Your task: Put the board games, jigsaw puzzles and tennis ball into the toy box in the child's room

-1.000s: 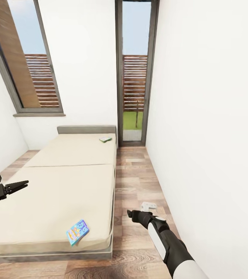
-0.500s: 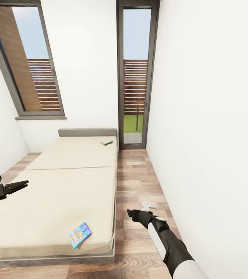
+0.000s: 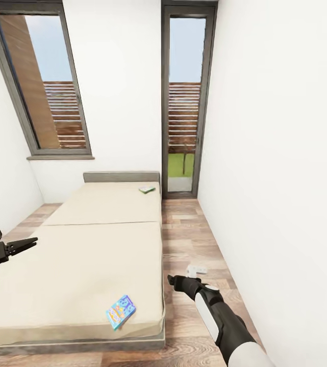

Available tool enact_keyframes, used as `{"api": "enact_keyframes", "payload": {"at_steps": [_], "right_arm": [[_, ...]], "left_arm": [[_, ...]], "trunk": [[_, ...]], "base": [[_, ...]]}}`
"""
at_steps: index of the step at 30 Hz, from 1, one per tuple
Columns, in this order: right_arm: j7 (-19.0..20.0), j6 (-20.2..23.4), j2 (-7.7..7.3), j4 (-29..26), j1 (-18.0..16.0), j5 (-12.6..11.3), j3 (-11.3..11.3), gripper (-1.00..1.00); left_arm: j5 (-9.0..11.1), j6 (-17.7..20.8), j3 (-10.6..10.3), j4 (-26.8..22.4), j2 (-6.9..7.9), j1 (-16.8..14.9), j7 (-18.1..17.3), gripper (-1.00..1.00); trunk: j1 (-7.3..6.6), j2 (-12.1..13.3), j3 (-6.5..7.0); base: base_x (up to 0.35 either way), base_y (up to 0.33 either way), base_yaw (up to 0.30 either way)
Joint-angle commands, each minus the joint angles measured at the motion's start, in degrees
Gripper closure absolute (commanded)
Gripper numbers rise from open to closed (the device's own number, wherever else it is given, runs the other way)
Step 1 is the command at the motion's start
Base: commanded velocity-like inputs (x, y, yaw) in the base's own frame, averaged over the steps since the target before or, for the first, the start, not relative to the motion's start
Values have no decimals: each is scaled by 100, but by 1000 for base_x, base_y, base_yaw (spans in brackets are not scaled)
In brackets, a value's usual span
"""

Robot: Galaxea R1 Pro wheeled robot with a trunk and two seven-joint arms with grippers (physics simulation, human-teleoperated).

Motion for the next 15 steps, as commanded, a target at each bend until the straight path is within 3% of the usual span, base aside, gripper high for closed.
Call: {"api": "enact_keyframes", "payload": {"at_steps": [1, 6, 15], "right_arm": [[2, 27, 1, -8, -3, -17, -4, -100], [-2, 29, 1, -8, -4, 8, -6, -100], [3, 28, 1, -8, -7, -26, -8, -100]], "left_arm": [[-12, 61, 6, 2, 0, -4, -24, -100], [-12, 61, 8, 2, 0, -4, -30, -100], [-12, 61, 13, 1, 0, -4, -36, -100]], "trunk": [[1, -5, -7], [1, -5, -5], [1, -5, -4]], "base": [[0, 273, 3], [0, 201, 1], [0, 35, 0]]}}
